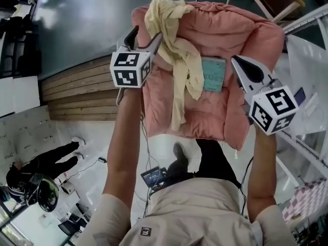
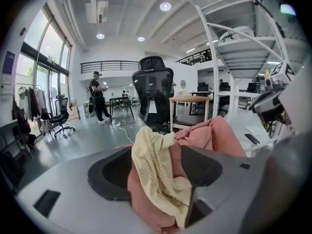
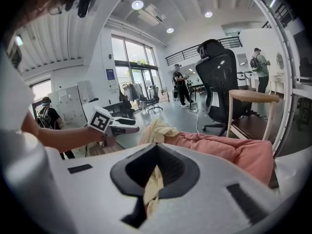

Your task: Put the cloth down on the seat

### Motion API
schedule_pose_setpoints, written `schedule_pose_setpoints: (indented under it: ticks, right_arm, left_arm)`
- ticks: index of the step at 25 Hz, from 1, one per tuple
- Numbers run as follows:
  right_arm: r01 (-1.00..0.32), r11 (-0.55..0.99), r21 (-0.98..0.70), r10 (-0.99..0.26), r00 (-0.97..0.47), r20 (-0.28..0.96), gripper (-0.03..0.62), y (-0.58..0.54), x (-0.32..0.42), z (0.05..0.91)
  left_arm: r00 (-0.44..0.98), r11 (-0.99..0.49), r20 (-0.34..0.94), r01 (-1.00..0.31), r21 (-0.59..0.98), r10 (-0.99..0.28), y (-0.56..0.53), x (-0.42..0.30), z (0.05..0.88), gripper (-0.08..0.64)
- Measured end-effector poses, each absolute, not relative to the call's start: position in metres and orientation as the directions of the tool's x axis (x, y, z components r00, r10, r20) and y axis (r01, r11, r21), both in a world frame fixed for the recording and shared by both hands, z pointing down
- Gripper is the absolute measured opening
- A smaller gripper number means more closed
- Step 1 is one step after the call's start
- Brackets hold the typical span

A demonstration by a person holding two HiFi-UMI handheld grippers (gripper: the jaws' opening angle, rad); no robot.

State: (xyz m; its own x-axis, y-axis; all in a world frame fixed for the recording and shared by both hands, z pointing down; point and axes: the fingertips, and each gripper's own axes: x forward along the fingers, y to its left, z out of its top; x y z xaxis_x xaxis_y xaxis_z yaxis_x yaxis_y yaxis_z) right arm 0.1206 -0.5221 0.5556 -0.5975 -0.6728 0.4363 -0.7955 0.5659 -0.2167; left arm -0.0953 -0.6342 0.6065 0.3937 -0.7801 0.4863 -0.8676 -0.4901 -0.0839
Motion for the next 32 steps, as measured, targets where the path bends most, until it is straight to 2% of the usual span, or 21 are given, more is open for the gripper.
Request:
schedule_pose_setpoints:
  ticks: [6,10,14,21,27,32]
  right_arm:
    - [-0.785,0.594,-0.176,-0.681,-0.608,0.409,-0.008,-0.492,0.089,0.510]
    - [-0.773,0.615,-0.154,-0.677,-0.618,0.399,-0.008,-0.468,0.062,0.487]
    - [-0.753,0.645,-0.130,-0.666,-0.638,0.387,-0.008,-0.442,0.034,0.464]
    - [-0.722,0.686,-0.087,-0.658,-0.667,0.350,-0.008,-0.390,-0.008,0.411]
    - [-0.694,0.718,-0.056,-0.652,-0.699,0.292,-0.008,-0.342,-0.030,0.364]
    - [-0.664,0.747,0.035,-0.651,-0.719,0.243,-0.009,-0.295,-0.048,0.321]
  left_arm:
    - [0.472,-0.543,0.390,-0.835,-0.088,-0.790,-0.578,-0.095,0.538,0.295]
    - [0.546,-0.585,0.318,-0.810,-0.038,-0.775,-0.536,-0.100,0.494,0.284]
    - [0.573,-0.595,0.238,-0.803,-0.030,-0.784,-0.495,-0.116,0.449,0.230]
    - [0.629,-0.631,0.094,-0.776,0.007,-0.772,-0.412,-0.146,0.366,0.050]
    - [0.647,-0.647,0.033,-0.762,-0.003,-0.762,-0.336,-0.159,0.309,0.023]
    - [0.674,-0.673,0.019,-0.736,-0.078,-0.739,-0.271,-0.161,0.278,0.022]
